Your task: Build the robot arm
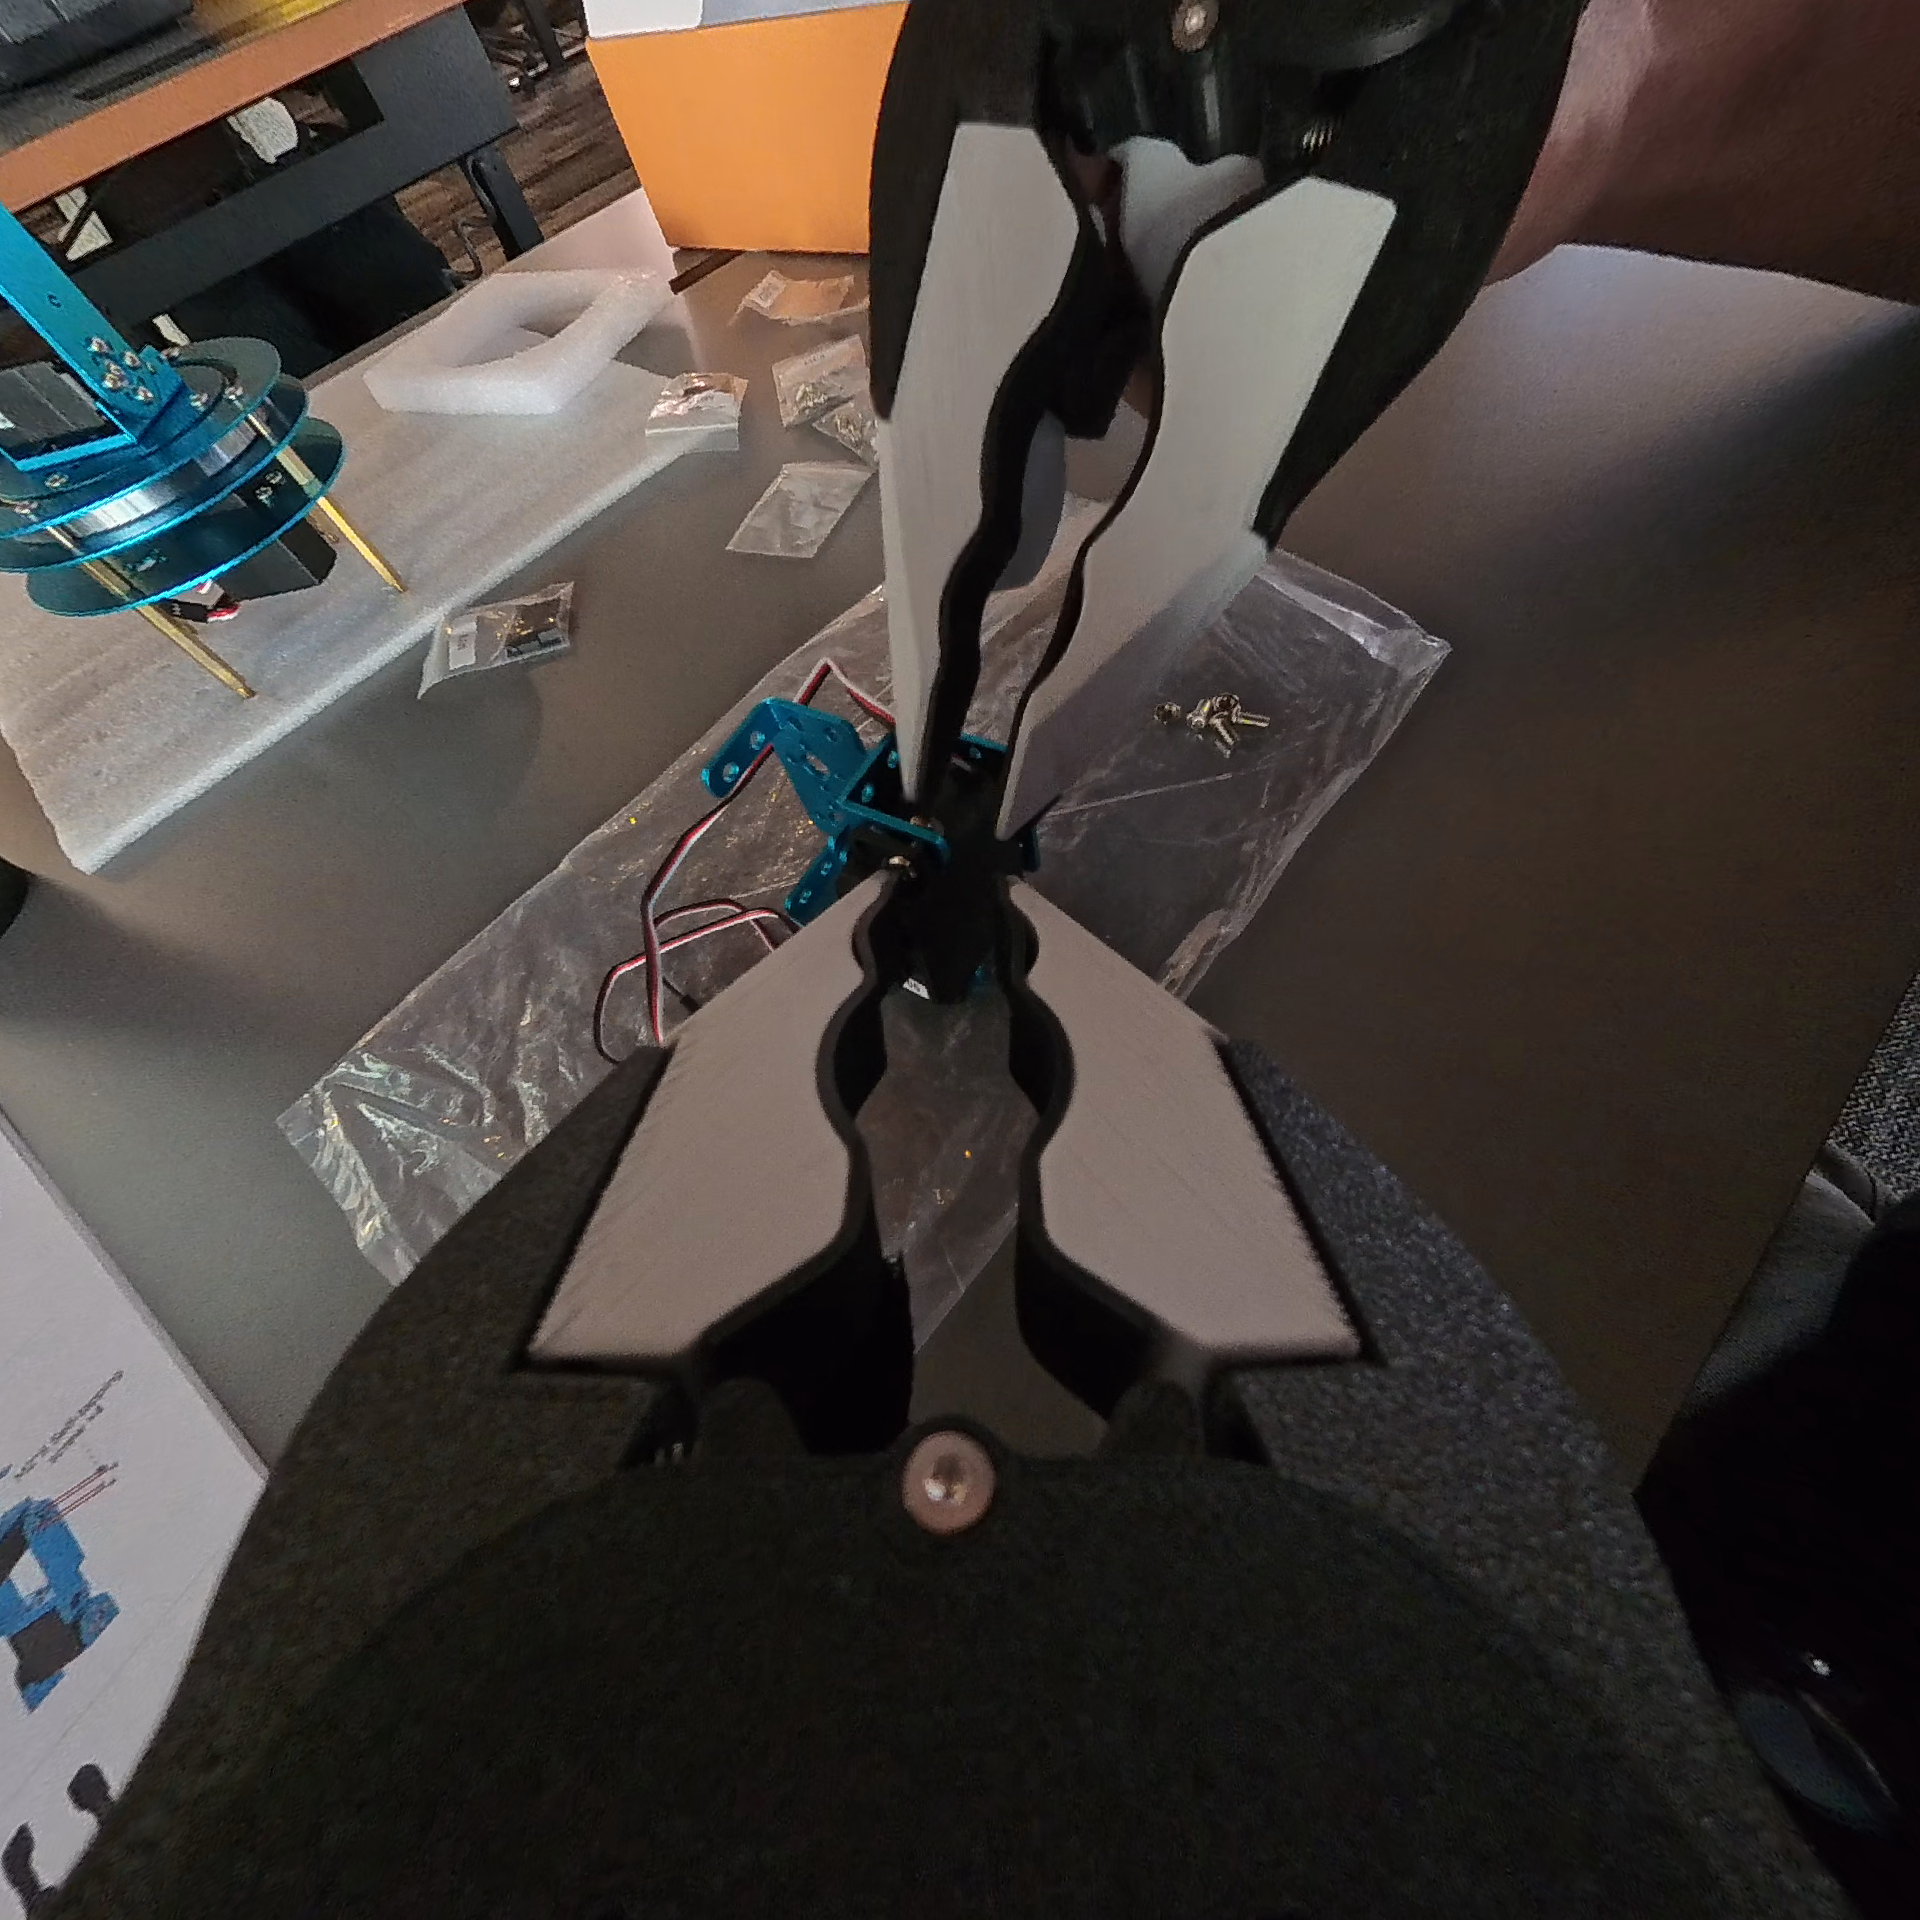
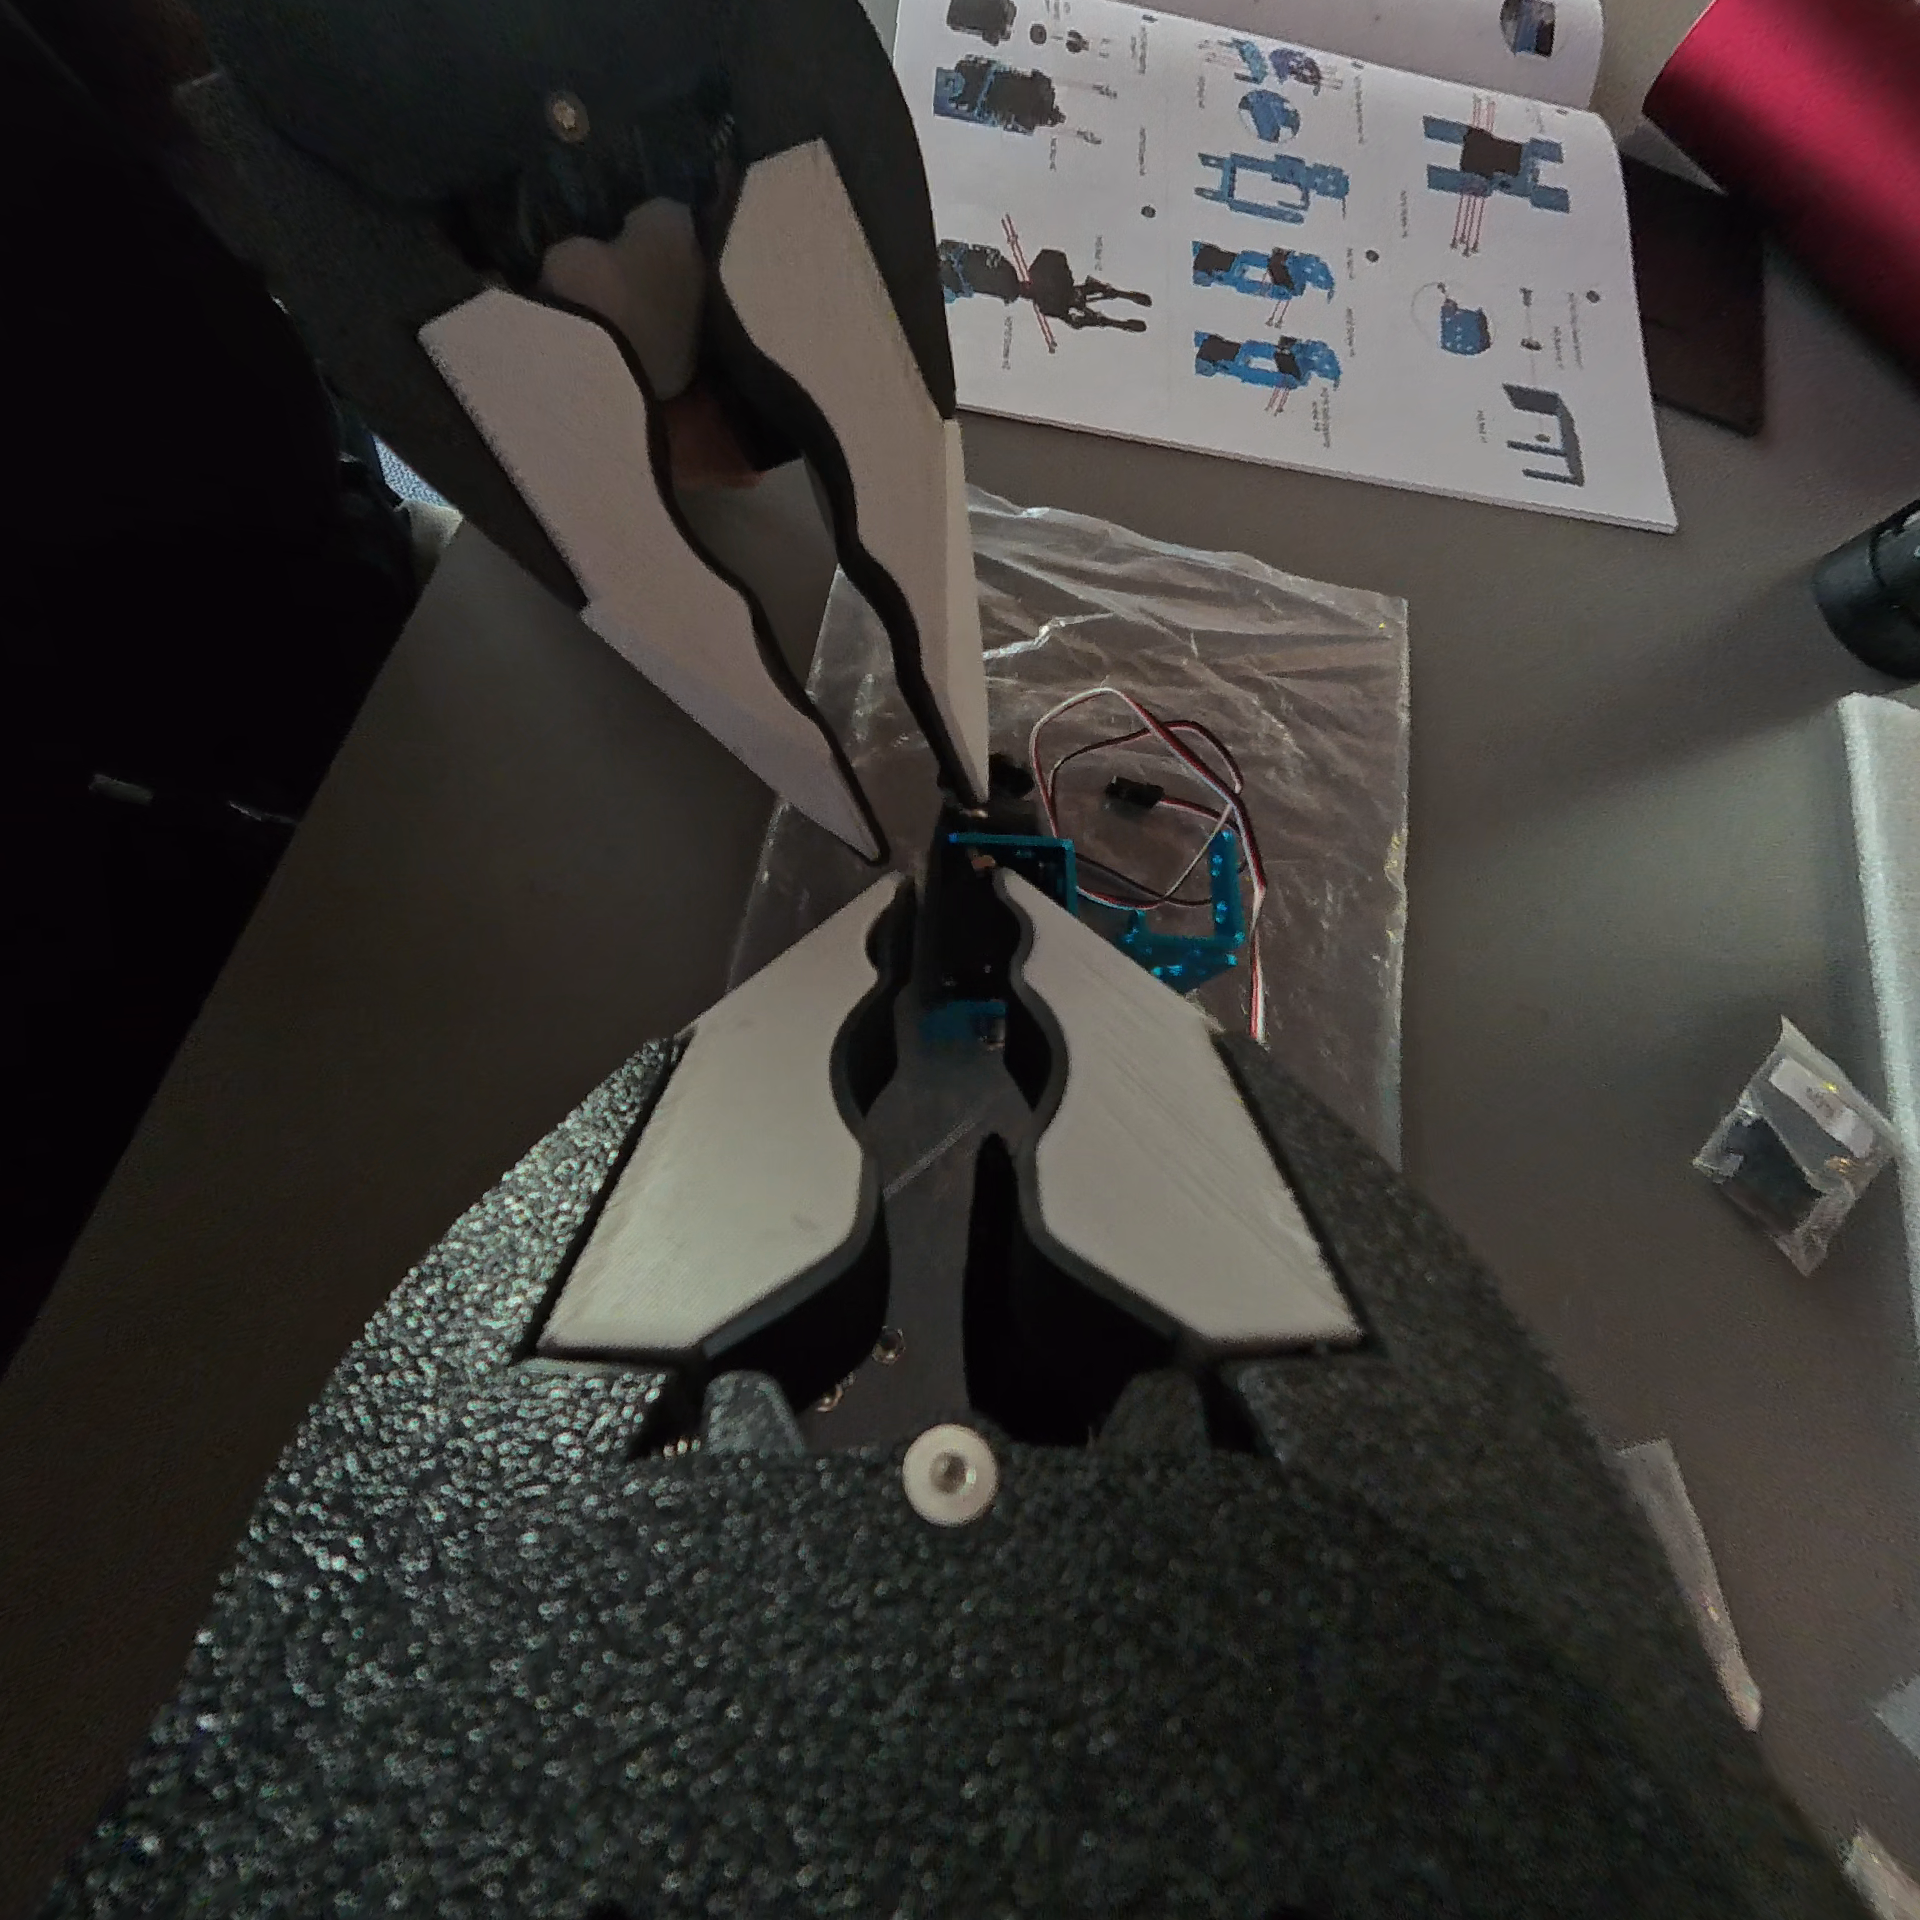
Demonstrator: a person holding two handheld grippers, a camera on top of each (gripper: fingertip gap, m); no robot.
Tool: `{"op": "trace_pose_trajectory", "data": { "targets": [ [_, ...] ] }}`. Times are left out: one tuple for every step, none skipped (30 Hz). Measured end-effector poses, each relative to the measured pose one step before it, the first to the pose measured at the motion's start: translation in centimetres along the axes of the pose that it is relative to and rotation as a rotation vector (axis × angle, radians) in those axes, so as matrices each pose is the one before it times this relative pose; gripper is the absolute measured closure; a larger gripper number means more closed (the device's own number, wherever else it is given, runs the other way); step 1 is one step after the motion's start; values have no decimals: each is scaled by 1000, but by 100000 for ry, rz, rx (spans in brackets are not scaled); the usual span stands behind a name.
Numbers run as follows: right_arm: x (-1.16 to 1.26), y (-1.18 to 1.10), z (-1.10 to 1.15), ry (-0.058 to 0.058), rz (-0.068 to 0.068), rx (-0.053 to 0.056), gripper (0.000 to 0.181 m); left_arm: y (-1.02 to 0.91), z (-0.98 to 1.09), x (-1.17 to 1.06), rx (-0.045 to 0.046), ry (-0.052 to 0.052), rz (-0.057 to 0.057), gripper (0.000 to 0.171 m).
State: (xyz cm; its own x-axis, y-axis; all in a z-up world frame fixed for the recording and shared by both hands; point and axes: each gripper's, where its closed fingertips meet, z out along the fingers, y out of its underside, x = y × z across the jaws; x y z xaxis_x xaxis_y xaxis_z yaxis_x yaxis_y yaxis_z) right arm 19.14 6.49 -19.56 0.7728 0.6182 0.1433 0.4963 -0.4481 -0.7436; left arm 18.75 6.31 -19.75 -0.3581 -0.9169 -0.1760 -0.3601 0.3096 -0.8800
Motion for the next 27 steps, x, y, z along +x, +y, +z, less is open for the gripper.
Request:
{"op": "trace_pose_trajectory", "data": {
  "targets": [
    [-68,41,111,-340,454,-368,168,-11,16,-5,-38,-187,172,155],
    [-22,-52,-2,-142,285,212,168,-14,7,-4,-34,-51,142,155],
    [-93,-25,-59,-696,316,187,169,-27,13,51,57,246,-57,155],
    [-52,21,-71,-673,460,-175,169,-22,10,39,44,187,-135,155],
    [-80,-46,-63,-658,437,346,169,-4,11,14,-44,-6,-1,155],
    [-59,-92,-33,-472,361,571,169,2,2,3,-84,-101,148,155],
    [-41,-9,4,-247,173,-88,169,2,8,-13,-84,-140,117,155],
    [38,79,21,201,-57,-548,169,11,0,-20,-85,-58,-19,155],
    [28,94,31,212,-130,-557,169,-9,-5,28,26,222,-110,155],
    [47,58,56,369,-190,-210,169,-4,1,30,52,199,-164,155],
    [-2,43,57,13,-80,-2,169,-1,-5,12,11,4,14,155],
    [-16,76,69,-158,211,-357,168,-7,4,-2,25,-10,138,155],
    [-42,49,58,-321,202,-237,168,7,6,5,-7,-21,47,155],
    [5,-43,-16,101,-83,372,169,4,-2,-4,-30,-13,36,155],
    [12,-2,-43,43,-192,-9,169,0,6,-6,-4,43,-18,155],
    [37,8,-50,63,-2,-163,169,-4,-9,-2,10,82,-93,155],
    [157,-11,-67,741,-3,-32,170,3,3,-8,-3,76,-50,155],
    [92,-58,-101,451,-249,194,170,8,-5,-7,-31,27,25,155],
    [106,-128,-118,368,-96,499,170,5,3,-16,-40,10,72,155],
    [238,-201,-144,1261,-90,695,170,-1,7,-4,-16,52,105,155],
    [312,-250,-189,1810,-350,1049,169,3,5,-4,-51,31,70,155],
    [291,-250,-165,1668,-96,1142,168,-6,7,-17,-49,8,-5,155],
    [327,-103,-52,1418,581,276,164,4,13,-1,31,63,-21,155],
    [124,22,68,-190,1179,-353,158,-12,6,9,87,54,-18,155],
    [-196,148,189,-2292,1603,-985,153,-5,5,7,124,9,-1,155],
    [-167,104,198,-1984,1492,-714,150,3,17,3,83,-41,54,155],
    [-47,-21,168,-848,803,483,150,-1,-5,-7,10,-96,95,155]
  ]
}}
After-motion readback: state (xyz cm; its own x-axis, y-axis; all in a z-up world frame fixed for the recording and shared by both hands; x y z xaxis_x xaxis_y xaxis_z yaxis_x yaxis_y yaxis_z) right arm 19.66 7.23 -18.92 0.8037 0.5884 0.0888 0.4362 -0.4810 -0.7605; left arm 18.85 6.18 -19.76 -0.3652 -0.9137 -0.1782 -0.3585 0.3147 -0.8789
